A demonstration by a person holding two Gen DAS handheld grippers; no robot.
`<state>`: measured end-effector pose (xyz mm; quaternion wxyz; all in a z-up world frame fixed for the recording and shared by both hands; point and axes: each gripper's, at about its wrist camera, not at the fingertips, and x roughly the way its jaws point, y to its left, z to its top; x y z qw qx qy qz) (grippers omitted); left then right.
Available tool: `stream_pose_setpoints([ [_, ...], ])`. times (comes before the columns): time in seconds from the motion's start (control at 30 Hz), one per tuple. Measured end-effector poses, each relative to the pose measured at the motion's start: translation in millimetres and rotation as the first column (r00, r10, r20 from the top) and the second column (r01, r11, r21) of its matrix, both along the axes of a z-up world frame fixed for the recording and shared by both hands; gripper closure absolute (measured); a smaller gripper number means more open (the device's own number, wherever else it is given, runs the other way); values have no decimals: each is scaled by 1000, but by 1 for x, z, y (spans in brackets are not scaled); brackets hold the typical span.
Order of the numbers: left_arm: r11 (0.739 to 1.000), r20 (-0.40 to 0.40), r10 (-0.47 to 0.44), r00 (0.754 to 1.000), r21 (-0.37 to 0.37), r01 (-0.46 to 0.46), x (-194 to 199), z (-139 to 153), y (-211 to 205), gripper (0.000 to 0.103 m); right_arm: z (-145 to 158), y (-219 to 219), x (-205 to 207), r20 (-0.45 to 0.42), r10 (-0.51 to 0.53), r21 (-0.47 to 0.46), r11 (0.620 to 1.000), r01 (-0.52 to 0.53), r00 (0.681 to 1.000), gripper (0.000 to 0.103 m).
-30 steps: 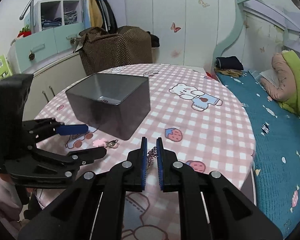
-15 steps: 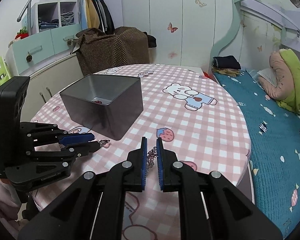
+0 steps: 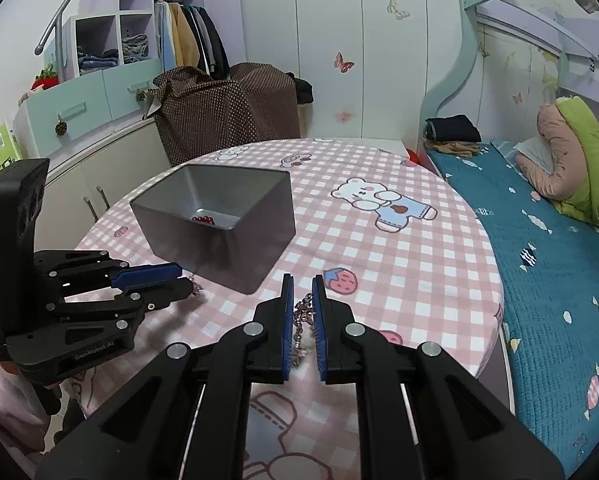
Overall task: Organize jewelry
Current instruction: 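Carry both charms over the box and open both tools to drop them in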
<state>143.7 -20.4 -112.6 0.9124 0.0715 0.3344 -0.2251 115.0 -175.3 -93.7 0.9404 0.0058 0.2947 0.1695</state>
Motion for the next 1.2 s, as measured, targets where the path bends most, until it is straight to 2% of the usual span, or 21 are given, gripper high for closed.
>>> stream_pose_setpoints([
  [0.47, 995, 87, 68, 994, -74, -61, -7, 41, 30, 87, 34, 9, 7, 74, 2, 50, 999, -6, 997, 94],
  [0.8, 989, 153, 105, 983, -119, -87, 8, 74, 48, 87, 65, 25, 18, 143, 14, 89, 996, -27, 990, 94],
  [1.03, 982, 162, 117, 980, -166, -90, 23, 82, 57, 87, 71, 41, 38, 144, 33, 102, 994, -48, 989, 94],
  [1.2, 980, 159, 127, 979, -173, -99, 33, 81, 63, 87, 67, 47, 50, 135, 42, 99, 994, -55, 990, 94],
])
